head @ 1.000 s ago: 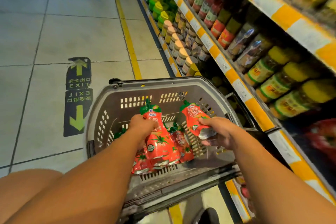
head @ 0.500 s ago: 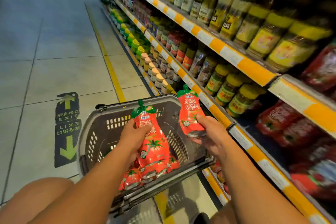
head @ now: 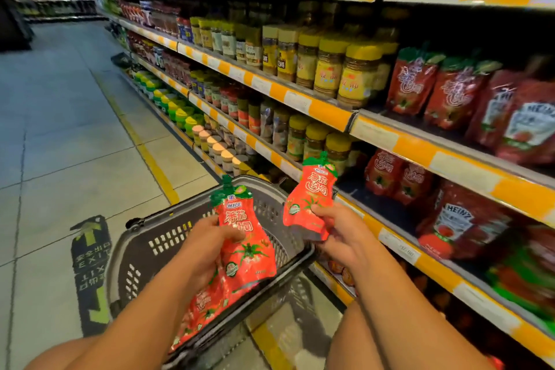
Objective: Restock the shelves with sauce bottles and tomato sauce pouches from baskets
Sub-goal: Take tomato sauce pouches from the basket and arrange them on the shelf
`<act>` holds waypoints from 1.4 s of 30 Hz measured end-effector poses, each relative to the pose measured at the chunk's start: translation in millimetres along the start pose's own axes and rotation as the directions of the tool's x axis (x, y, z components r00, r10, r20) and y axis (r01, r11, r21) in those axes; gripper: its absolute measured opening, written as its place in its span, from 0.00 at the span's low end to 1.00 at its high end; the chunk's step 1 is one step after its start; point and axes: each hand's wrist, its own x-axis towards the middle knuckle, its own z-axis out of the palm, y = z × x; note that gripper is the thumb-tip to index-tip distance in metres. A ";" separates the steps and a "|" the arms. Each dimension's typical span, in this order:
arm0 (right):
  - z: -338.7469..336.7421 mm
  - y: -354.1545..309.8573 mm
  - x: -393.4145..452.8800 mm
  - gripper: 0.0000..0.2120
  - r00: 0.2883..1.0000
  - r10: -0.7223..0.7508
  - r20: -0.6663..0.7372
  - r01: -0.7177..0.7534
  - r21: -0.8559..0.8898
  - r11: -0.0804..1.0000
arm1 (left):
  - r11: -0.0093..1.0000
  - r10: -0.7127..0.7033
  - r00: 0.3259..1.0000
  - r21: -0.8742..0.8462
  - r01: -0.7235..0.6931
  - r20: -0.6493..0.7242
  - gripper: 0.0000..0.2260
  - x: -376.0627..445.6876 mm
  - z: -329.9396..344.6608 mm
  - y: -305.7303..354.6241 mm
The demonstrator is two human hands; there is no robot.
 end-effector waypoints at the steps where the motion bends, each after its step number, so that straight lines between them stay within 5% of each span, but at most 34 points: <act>1: -4.5 -2.2 -3.6 0.21 0.999 0.017 -0.030 -0.016 0.007 1.000 | 1.000 0.012 1.000 0.021 -0.012 0.006 0.11 -0.9 5.9 2.5; 7: -31.6 -18.0 -13.1 0.15 0.987 0.086 -0.136 -0.089 -0.014 0.996 | 0.992 0.064 0.998 0.108 -0.063 -0.002 0.10 0.6 45.5 4.0; 14: -64.9 -36.6 -4.9 0.22 0.946 -0.081 -0.315 0.070 -0.047 0.996 | 0.984 0.098 0.993 0.142 -0.107 0.070 0.06 16.4 97.6 12.5; 21: -96.7 -55.8 3.3 0.15 0.880 -0.222 -0.421 0.160 -0.178 0.971 | 0.940 0.124 0.976 0.293 -0.174 0.181 0.11 52.0 147.8 19.5; 27: -113.2 -69.4 18.8 0.13 0.774 -0.297 -0.559 0.221 -0.201 0.954 | 0.932 0.065 0.974 0.335 -0.137 0.218 0.04 83.3 203.4 25.1; 30: -122.6 -73.7 28.6 0.12 0.753 -0.302 -0.585 0.203 -0.230 0.952 | 0.915 0.078 0.962 0.365 -0.173 0.261 0.02 98.6 230.1 28.6; 35: -134.1 -78.2 40.5 0.32 0.719 -0.359 -0.596 0.163 -0.357 0.920 | 0.892 0.123 0.933 0.374 -0.253 0.338 0.04 115.8 265.0 45.3; 38: -140.0 -74.5 53.5 0.30 0.689 -0.385 -0.614 0.132 -0.416 0.900 | 0.882 0.161 0.928 0.372 -0.288 0.337 0.12 123.4 278.1 52.8; 42: -132.7 -75.7 50.8 0.26 0.668 -0.495 -0.556 0.125 -0.571 0.811 | 0.890 0.237 0.904 0.295 -0.349 0.355 0.04 134.5 288.8 61.6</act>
